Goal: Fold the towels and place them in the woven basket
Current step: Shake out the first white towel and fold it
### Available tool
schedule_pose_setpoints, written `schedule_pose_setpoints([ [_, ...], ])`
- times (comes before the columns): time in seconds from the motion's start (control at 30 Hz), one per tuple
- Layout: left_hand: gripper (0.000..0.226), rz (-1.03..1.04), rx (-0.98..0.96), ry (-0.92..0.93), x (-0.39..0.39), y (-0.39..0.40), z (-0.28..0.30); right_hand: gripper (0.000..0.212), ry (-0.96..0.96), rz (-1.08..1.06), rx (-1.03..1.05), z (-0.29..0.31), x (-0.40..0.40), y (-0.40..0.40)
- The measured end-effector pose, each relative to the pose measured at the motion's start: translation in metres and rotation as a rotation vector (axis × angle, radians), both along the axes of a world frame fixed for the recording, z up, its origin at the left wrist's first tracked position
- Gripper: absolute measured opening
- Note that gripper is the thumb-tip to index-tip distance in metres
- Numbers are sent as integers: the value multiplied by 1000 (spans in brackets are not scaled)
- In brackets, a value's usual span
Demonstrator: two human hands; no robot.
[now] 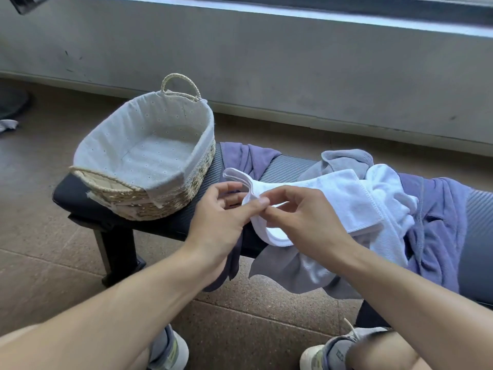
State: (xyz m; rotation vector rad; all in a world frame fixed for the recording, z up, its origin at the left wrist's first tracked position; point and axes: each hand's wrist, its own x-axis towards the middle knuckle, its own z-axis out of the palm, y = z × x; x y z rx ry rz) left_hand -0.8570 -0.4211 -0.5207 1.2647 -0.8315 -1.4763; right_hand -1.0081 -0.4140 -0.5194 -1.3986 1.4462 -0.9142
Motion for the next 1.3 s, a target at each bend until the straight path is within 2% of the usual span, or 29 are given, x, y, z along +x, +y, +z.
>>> schedule_pose_setpoints([
  [0.17,37,86,-57,-17,-2,6,-8,15,-187,7,97,2,-4,-2],
  [0.23,34,88,-52,-8,-3,8,-10,10,-84,0,37,0,-5,-2],
  [0.33,29,83,-30,8,-4,9,-11,17,35,-4,0,-5,-5,-2],
  [0.53,20,116,-5,129,-4,10,-6,8,-117,-18,13,-5,-5,-5],
  [0.63,21,117,-8,128,-3,9,-5,9,-47,7,-10,-7,-5,-5],
  [0.8,18,118,-7,153,-4,9,0,12,-125,-23,-21,-6,-7,-6],
  [1.0,16,128,11,163,-4,9,-1,23,47,4,-67,-7,-7,-2],
  [1.13,16,131,4,162,-5,10,-1,14,161,-49,-153,-5,-5,1],
  [1.3,19,114,34,214,-6,10,0,7,168,-75,-151,-7,-4,0],
])
